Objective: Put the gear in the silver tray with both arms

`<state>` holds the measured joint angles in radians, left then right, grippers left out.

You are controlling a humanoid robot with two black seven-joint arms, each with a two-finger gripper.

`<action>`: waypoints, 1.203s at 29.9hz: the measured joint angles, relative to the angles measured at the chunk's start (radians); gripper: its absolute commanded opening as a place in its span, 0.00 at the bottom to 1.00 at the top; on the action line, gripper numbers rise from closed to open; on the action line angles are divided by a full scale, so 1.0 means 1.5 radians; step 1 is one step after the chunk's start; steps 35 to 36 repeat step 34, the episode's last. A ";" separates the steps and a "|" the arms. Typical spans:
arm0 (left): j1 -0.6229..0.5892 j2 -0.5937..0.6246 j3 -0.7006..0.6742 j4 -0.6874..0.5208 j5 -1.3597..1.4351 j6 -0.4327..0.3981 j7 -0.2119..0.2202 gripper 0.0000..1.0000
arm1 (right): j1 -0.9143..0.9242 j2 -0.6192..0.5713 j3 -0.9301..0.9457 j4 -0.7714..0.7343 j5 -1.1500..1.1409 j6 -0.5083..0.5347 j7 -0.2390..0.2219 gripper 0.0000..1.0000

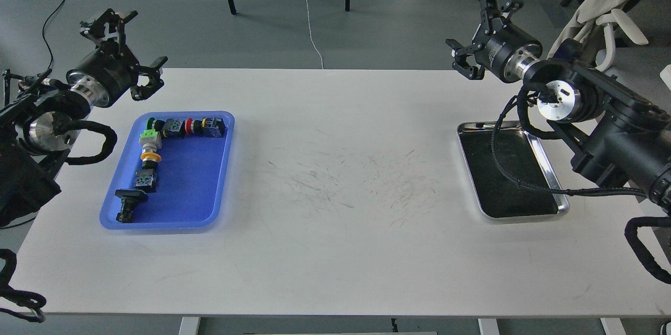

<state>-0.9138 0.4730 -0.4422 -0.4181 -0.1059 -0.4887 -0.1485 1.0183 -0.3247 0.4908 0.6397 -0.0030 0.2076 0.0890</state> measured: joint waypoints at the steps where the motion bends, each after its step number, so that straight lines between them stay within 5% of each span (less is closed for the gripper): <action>1: 0.000 0.000 -0.001 0.000 0.000 0.000 -0.001 0.99 | 0.000 0.000 0.001 0.000 0.000 -0.001 0.000 0.98; 36: 0.005 0.002 0.000 0.005 -0.002 0.000 -0.012 0.99 | -0.002 0.001 0.026 0.001 -0.001 -0.055 0.001 0.98</action>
